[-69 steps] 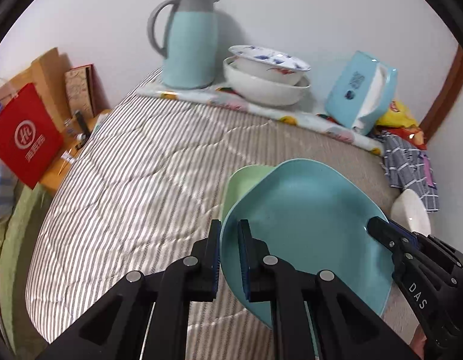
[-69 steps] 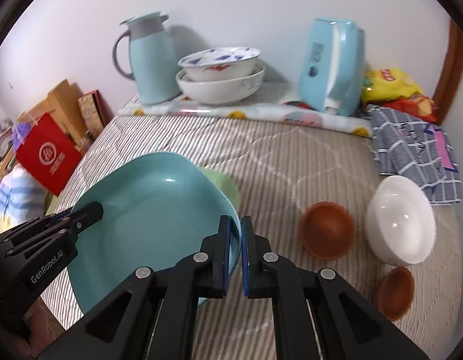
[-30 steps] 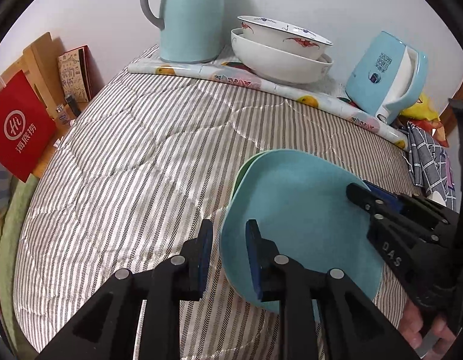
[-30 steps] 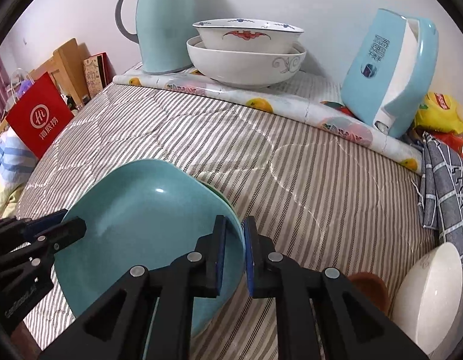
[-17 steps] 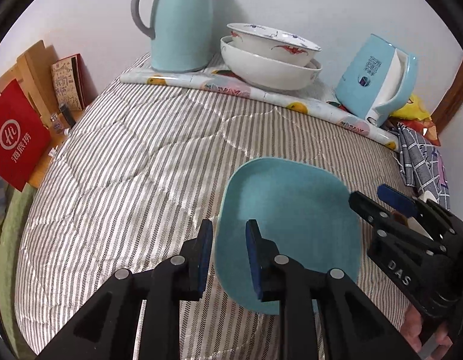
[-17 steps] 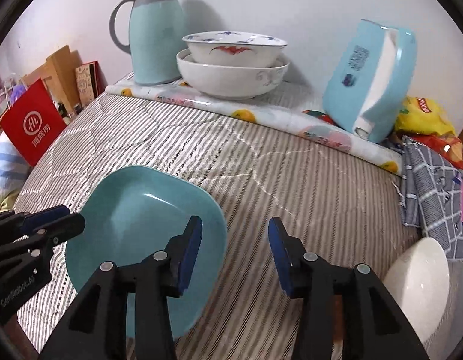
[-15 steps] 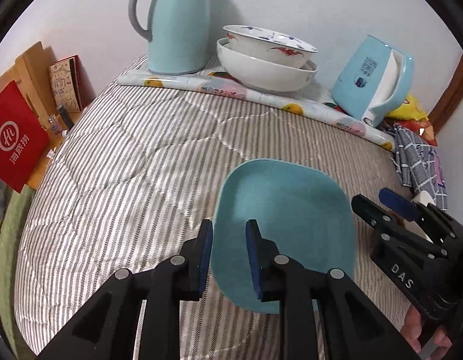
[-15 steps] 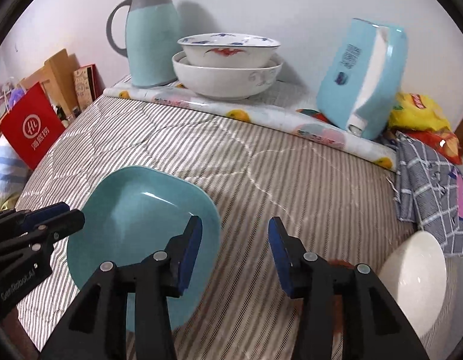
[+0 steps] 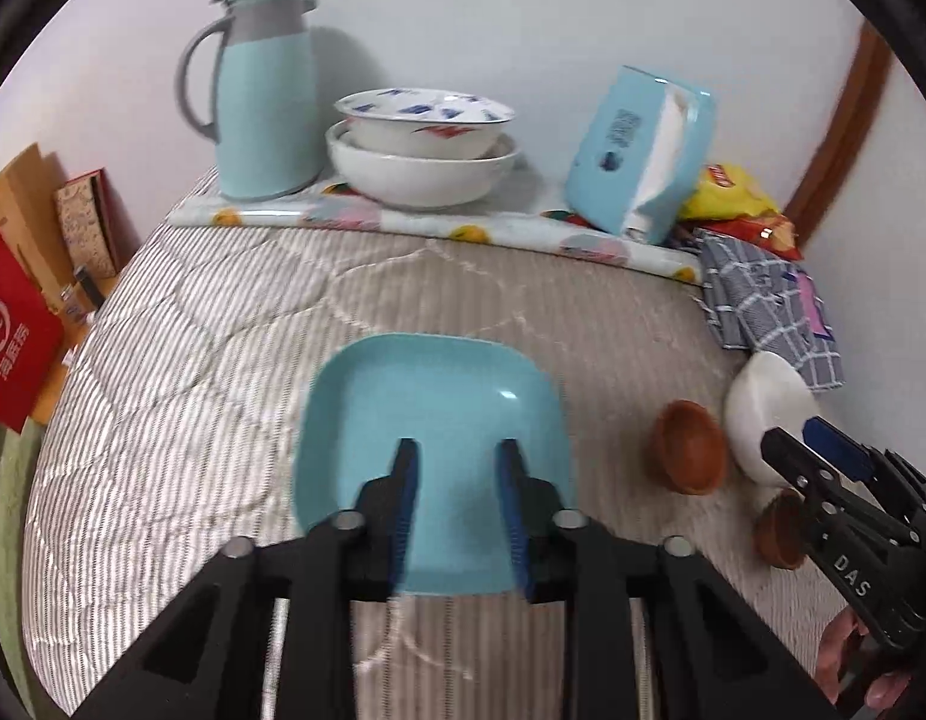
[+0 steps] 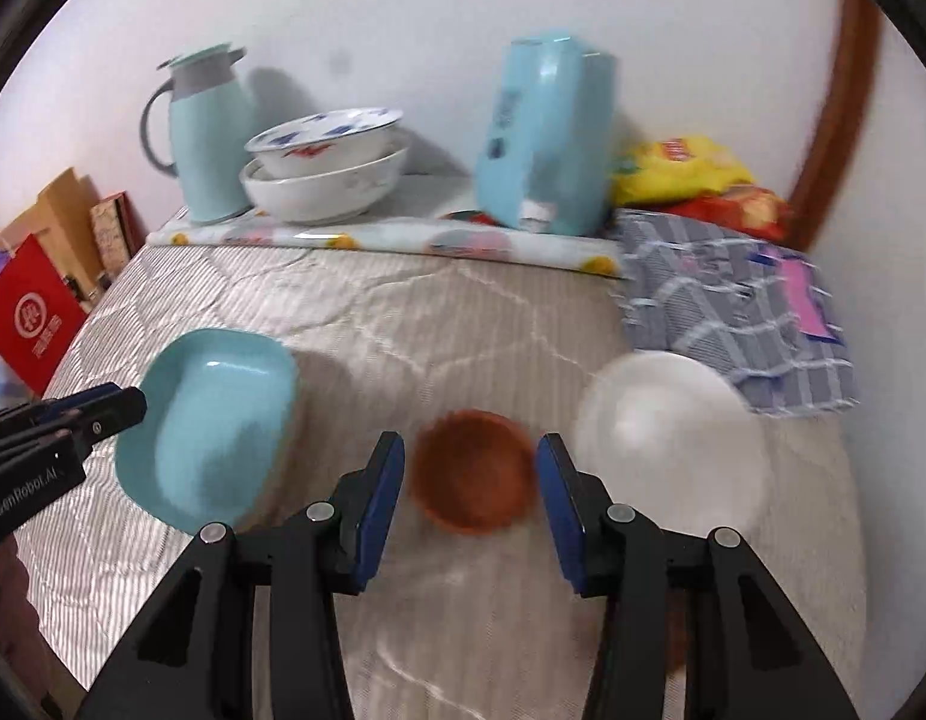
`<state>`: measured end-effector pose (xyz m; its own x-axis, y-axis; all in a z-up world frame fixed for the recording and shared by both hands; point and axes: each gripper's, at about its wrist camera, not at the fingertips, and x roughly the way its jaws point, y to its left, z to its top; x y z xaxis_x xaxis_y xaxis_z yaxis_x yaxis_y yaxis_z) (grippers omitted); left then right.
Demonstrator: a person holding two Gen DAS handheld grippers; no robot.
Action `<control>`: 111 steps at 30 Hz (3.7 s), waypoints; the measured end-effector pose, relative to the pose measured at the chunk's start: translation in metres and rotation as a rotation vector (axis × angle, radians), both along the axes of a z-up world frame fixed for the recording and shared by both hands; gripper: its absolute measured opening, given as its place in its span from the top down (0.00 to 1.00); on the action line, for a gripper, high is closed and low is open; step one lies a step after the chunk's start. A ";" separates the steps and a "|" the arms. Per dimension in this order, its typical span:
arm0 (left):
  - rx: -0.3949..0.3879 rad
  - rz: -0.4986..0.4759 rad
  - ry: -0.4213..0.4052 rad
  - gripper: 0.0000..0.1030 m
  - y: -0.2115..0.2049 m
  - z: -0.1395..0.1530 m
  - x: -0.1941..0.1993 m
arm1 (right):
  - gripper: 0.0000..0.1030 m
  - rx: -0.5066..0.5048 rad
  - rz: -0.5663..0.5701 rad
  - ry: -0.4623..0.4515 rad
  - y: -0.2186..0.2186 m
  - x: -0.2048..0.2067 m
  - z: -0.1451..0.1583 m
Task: Organize plates and bowls
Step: 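Move both tools toward the brown clay bowls beside the white bowl, then close the right tool on a brown clay bowl while the left tool grips the other, then lower the right tool's brown bowl into the white bowl while the left tool holds its bowl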
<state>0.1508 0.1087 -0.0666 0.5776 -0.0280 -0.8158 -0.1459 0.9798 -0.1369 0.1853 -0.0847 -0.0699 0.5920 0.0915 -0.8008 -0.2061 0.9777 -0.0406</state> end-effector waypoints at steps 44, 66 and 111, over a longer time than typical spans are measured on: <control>-0.077 -0.116 0.113 0.52 -0.124 -0.065 0.067 | 0.49 0.129 -0.166 0.180 -0.156 -0.027 -0.073; -0.046 -0.110 0.111 0.91 -0.128 -0.079 0.079 | 0.90 0.163 -0.120 0.192 -0.148 -0.016 -0.086; -0.024 0.005 -0.051 0.92 -0.086 0.011 0.051 | 0.93 0.109 -0.152 0.001 -0.153 0.013 0.011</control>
<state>0.2020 0.0225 -0.0552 0.6188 -0.0437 -0.7844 -0.1432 0.9754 -0.1673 0.1985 -0.2373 -0.0594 0.6052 0.0871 -0.7913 -0.0553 0.9962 0.0673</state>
